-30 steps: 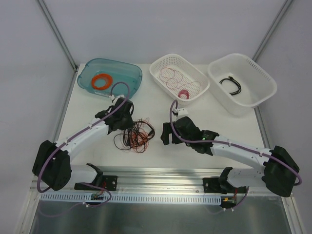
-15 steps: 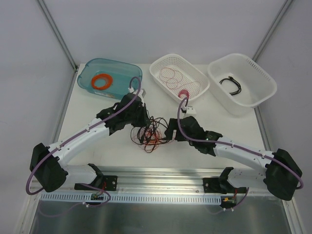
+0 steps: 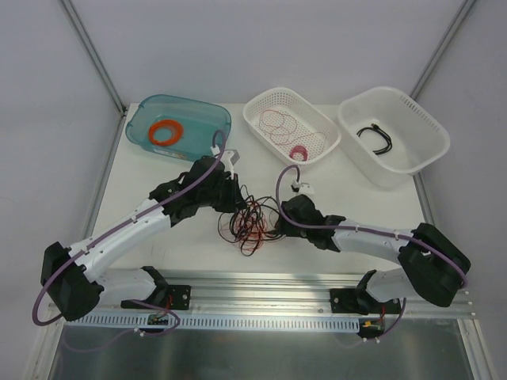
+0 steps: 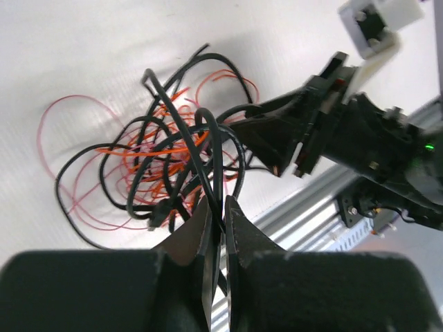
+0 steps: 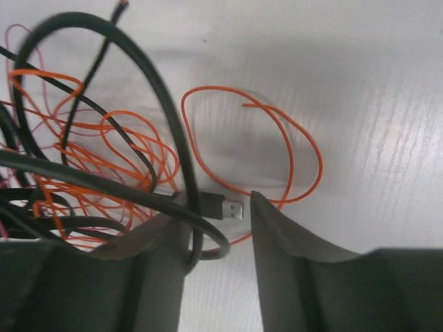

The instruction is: Untangle the cables

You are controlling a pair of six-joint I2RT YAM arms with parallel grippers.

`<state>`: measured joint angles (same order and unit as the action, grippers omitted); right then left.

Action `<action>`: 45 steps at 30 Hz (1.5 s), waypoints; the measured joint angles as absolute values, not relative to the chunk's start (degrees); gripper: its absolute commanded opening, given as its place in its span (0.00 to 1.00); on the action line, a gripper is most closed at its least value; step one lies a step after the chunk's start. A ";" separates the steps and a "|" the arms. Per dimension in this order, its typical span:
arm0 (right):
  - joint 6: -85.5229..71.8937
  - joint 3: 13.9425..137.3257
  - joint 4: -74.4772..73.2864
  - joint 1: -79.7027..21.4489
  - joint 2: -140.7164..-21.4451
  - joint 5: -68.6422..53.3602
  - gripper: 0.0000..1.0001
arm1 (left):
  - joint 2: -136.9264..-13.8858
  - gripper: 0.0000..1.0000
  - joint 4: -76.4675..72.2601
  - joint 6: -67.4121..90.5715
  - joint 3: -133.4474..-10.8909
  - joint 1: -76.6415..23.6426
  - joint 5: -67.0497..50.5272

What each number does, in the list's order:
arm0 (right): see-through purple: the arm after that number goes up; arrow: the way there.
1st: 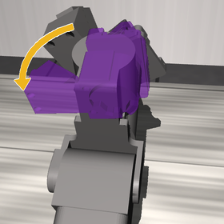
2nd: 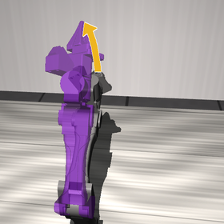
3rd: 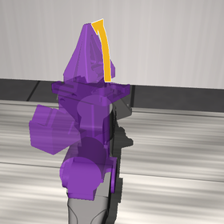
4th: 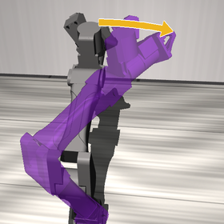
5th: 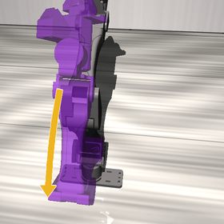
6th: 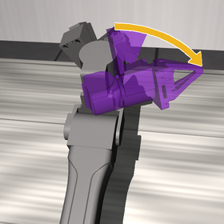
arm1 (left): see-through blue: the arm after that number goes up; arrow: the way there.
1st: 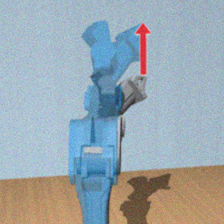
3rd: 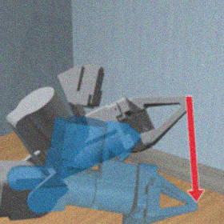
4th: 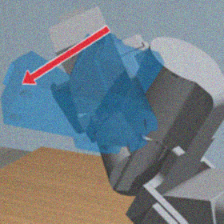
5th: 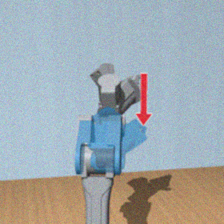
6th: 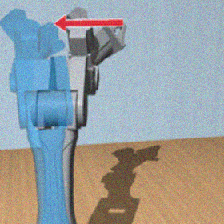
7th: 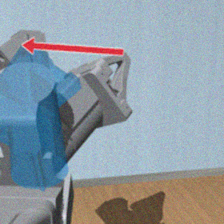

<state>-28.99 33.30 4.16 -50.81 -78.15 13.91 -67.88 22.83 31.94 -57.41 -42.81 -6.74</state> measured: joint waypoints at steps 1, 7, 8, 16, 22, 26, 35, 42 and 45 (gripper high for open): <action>-28.73 33.30 3.99 -50.81 -77.84 13.93 0.24 | -67.44 0.00 22.74 31.94 -56.71 -42.81 -5.91; -24.67 35.55 -4.47 -50.81 -70.52 17.17 0.01 | -68.03 0.00 22.44 32.62 -51.44 -42.30 -1.26; -23.38 36.49 -6.61 -50.81 -68.95 17.89 0.01 | -68.53 0.00 22.33 32.99 -50.85 -41.93 -0.60; -14.37 46.06 -20.84 -49.71 -56.64 20.34 0.01 | -73.28 0.00 21.50 34.89 -47.79 -37.54 1.48; -10.70 52.58 -29.04 -46.41 -50.43 18.20 0.04 | -75.48 0.00 15.77 36.75 -46.78 -36.84 -2.96; -9.89 53.32 -32.27 -43.33 -47.86 16.19 0.06 | -75.75 0.00 11.51 38.09 -45.47 -36.47 -6.48; -15.57 42.48 -29.43 -38.81 -50.85 8.08 0.29 | -75.72 0.00 14.76 37.15 -43.77 -33.82 -7.05; -15.59 37.85 -31.73 -38.85 -55.09 4.99 0.62 | -74.52 0.06 22.70 31.77 -42.72 -30.70 -1.50; -12.78 41.34 -33.61 -38.35 -55.09 5.32 0.64 | -72.93 0.18 23.44 29.80 -42.72 -30.70 -1.21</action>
